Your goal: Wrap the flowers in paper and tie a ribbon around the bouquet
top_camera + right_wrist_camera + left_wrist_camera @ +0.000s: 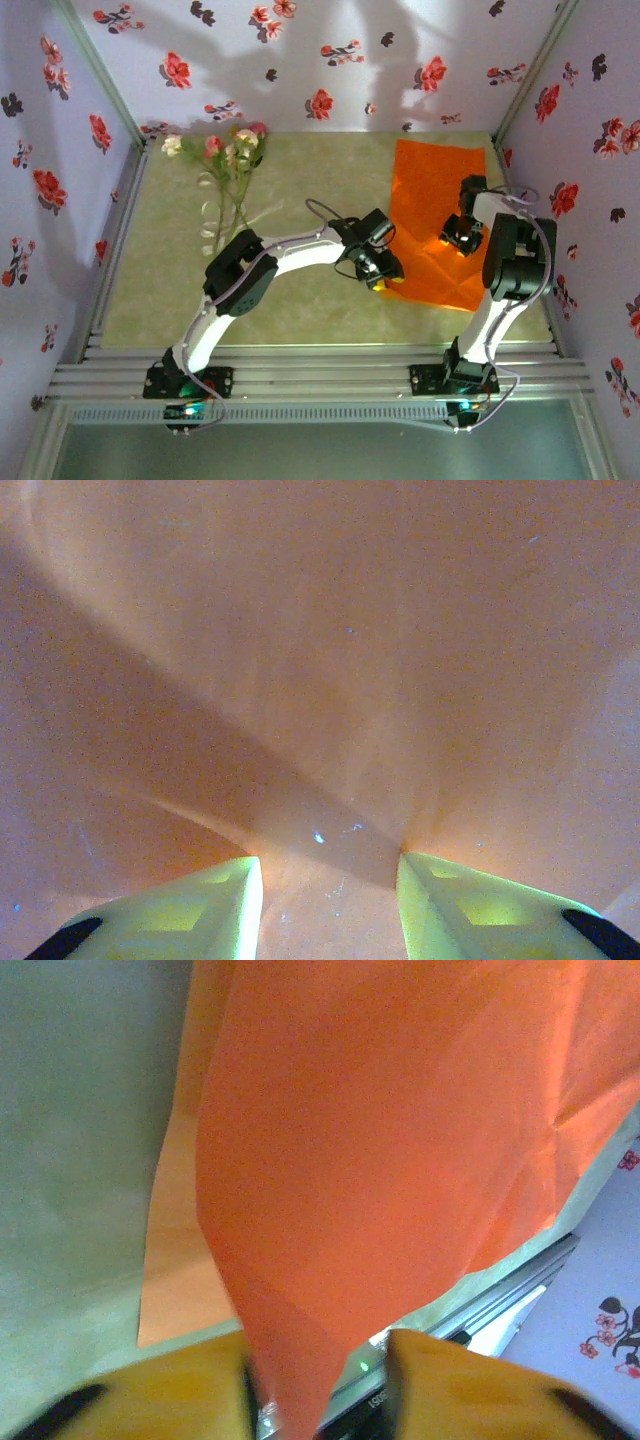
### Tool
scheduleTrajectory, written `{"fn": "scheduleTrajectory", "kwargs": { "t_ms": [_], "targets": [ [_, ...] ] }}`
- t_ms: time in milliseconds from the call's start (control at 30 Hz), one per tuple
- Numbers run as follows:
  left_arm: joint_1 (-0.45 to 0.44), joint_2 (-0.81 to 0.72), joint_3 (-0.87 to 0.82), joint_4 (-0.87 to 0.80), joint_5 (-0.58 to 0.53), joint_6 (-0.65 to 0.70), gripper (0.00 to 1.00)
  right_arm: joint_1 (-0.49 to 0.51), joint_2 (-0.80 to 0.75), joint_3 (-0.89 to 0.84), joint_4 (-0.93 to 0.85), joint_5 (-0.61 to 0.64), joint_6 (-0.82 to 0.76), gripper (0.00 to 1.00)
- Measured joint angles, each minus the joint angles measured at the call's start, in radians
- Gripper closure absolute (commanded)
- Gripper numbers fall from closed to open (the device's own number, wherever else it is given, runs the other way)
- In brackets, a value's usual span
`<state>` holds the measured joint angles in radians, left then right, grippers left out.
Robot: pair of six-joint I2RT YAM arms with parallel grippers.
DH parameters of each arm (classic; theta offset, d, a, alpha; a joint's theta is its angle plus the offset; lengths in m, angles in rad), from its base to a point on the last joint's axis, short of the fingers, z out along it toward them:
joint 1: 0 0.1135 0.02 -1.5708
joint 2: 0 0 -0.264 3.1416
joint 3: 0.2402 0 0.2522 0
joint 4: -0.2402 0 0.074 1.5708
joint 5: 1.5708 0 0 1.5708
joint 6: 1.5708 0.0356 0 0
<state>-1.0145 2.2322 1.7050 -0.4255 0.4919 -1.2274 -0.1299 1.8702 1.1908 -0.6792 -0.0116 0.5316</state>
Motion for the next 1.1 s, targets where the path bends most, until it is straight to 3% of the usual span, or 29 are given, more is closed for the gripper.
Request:
{"fn": "scheduleTrajectory", "kwargs": {
  "t_ms": [33,67,200,367,433,533,700,867,1100],
  "targets": [
    [0.0,0.002,0.0,0.005,-0.003,-0.001,0.97,0.001,0.0,0.0,0.0,0.0,0.0,0.58],
    [0.003,0.006,0.0,0.008,-0.004,0.002,1.0,0.002,0.0,0.0,0.0,0.0,-0.001,0.58],
    [0.014,0.002,-0.042,0.018,-0.04,0.002,1.0,0.03,0.0,0.002,0.0,-0.005,-0.013,0.58],
    [0.075,-0.138,-0.278,0.043,-0.11,0.001,1.0,0.162,0.031,0.044,-0.004,-0.06,-0.002,0.59],
    [0.127,-0.247,-0.376,0.026,-0.144,0.006,1.0,0.251,0.054,0.079,0.001,-0.086,0.027,0.56],
    [0.222,-0.406,-0.45,-0.059,-0.192,0.047,1.0,0.378,0.082,0.128,0.033,-0.149,0.086,0.45],
    [0.381,-0.544,-0.404,-0.213,-0.269,0.198,1.0,0.516,0.077,0.239,0.037,-0.204,0.154,0.35],
    [0.391,-0.537,-0.226,-0.347,-0.301,0.4,1.0,0.444,-0.026,0.271,0.05,-0.22,0.182,0.3],
    [0.199,-0.485,-0.075,-0.301,-0.254,0.62,1.0,0.308,-0.159,0.264,0.051,-0.272,0.186,0.2]
  ]
}}
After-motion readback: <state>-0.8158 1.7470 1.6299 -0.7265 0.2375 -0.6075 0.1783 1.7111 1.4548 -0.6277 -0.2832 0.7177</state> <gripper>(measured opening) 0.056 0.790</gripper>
